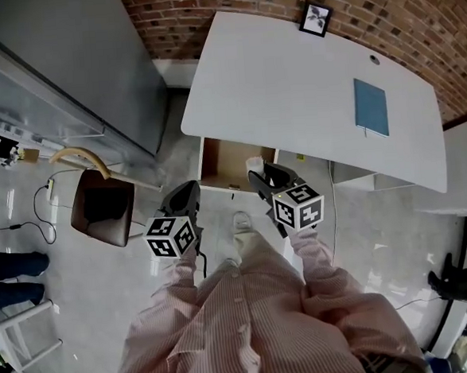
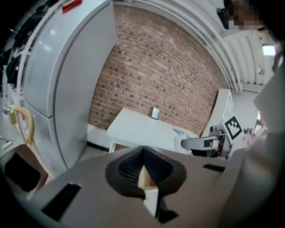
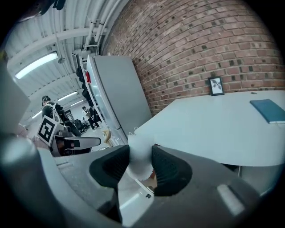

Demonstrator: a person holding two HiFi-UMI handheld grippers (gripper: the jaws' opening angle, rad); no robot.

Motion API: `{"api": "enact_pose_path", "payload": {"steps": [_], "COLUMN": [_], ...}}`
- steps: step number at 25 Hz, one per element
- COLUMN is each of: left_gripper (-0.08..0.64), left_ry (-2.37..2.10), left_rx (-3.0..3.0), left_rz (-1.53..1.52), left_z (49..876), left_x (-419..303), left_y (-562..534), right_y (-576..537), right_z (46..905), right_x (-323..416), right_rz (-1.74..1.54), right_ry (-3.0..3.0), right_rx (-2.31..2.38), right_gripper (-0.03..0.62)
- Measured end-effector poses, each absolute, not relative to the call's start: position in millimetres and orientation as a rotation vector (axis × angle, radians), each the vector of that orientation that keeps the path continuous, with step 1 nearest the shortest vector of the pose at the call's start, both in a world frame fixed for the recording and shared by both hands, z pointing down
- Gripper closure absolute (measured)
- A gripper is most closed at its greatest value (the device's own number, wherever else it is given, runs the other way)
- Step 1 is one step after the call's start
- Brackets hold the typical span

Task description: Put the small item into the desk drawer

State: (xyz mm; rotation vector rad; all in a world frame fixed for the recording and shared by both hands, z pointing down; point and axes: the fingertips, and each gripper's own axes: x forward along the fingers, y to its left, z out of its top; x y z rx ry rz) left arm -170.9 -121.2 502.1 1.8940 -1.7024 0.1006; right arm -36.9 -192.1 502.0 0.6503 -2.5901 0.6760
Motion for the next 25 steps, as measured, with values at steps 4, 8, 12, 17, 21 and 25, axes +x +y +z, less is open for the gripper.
{"api": "enact_pose_path", "payload": {"steps": [4,8,12,17,21,25], "left_gripper": [0.56,0.56,0.56,0.56,0.56,0.56], "left_ry": [-1.69,-1.686,-1.674,-1.655,-1.634,-1.598], "left_rx": [1.852,1.818,1.774,1.723,1.701,1.681], "left_rz": [0.131,0.149,0.172,0.17,0.171,0.188], "left_z": [518,533,552,582,606,631], "left_x": [-172,-175,-183,-196,-203,-199], "left_y": [-131,-138,-141,-149,-159,-164], "right_y": [-197,-205,-212,-228,-234,-235], "right_z": [520,536,554,586,624,661], "right_x": [-50,-62,-75,-94,-108,-108], "right_rz": [0.691,0.687,0.676,0.603,0.595,0.643], "right_ry": [-2.566,-2.538,-2.514,-2.489,-2.43,-2.385], "right_rx": [0.568,0.517,0.495,0.518,0.523,0.553], "right_gripper": [0.431,0.431,0.431,0.431,0.431,0.431]}}
